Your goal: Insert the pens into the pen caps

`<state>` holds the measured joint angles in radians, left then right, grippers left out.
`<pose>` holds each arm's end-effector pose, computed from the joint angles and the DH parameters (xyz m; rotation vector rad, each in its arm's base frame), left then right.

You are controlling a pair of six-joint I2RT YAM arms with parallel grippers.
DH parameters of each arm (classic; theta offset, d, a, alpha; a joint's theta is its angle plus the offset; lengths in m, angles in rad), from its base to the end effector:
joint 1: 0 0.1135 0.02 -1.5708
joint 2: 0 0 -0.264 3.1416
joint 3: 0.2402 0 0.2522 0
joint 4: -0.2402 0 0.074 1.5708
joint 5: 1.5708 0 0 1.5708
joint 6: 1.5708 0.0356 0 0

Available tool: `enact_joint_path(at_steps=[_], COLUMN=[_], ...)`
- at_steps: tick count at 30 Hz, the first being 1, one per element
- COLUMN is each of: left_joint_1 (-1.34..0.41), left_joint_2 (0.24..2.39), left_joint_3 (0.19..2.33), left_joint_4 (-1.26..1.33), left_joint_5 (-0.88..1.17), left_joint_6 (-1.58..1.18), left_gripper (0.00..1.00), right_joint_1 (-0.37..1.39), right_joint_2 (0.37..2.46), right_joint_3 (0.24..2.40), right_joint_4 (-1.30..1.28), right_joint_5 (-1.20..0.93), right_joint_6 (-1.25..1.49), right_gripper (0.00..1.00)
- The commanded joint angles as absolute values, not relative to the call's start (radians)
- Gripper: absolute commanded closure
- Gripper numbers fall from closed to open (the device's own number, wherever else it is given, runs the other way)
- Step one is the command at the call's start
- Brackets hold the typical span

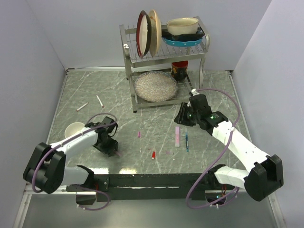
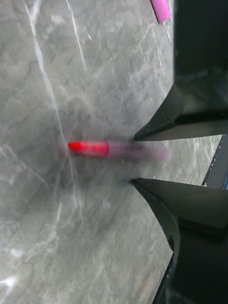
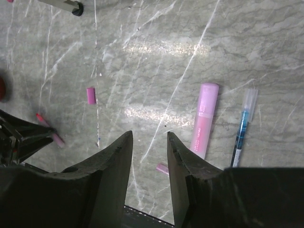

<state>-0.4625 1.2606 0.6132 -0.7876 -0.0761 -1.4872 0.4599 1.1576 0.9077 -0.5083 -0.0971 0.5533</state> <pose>0.1675 -0.0805 0.1565 -1.4778 2.6116 -0.1048 0.2186 0.1121 0.2776 0.0621 2.4071 0.6048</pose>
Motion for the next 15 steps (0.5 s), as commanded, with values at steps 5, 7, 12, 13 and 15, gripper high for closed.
enact_joint_path(at_steps=[5,7,12,13,15], left_joint_1=[-0.466,-0.471,-0.489,-0.497,-0.508], left_joint_2=[1.361,1.368,1.345,1.326,1.296], left_joint_3=[0.661,0.655,0.641,0.644,0.655], left_joint_4=[-0.828,-0.825,-0.772,-0.756,-0.695], left_joint_5=[-0.103,-0.117,-0.129,-0.126,-0.115], left_joint_6=[-1.468,-1.468,-1.431,-1.398,-1.341], left_gripper=[0.72,0.76,0.99,0.99,0.99], right_joint_1=[0.479,0.483,0.526,0.537,0.57], right_joint_2=[1.126,1.121,1.091,1.079,1.056], right_joint_3=[0.899,0.899,0.904,0.904,0.891], right_joint_4=[-0.479,-0.479,-0.471,-0.46,-0.431], right_joint_5=[-0.084,-0.089,-0.087,-0.09,-0.136], right_joint_6=[0.558,0.563,0.581,0.587,0.61], right_gripper=[0.58,0.58,0.58,0.58,0.58])
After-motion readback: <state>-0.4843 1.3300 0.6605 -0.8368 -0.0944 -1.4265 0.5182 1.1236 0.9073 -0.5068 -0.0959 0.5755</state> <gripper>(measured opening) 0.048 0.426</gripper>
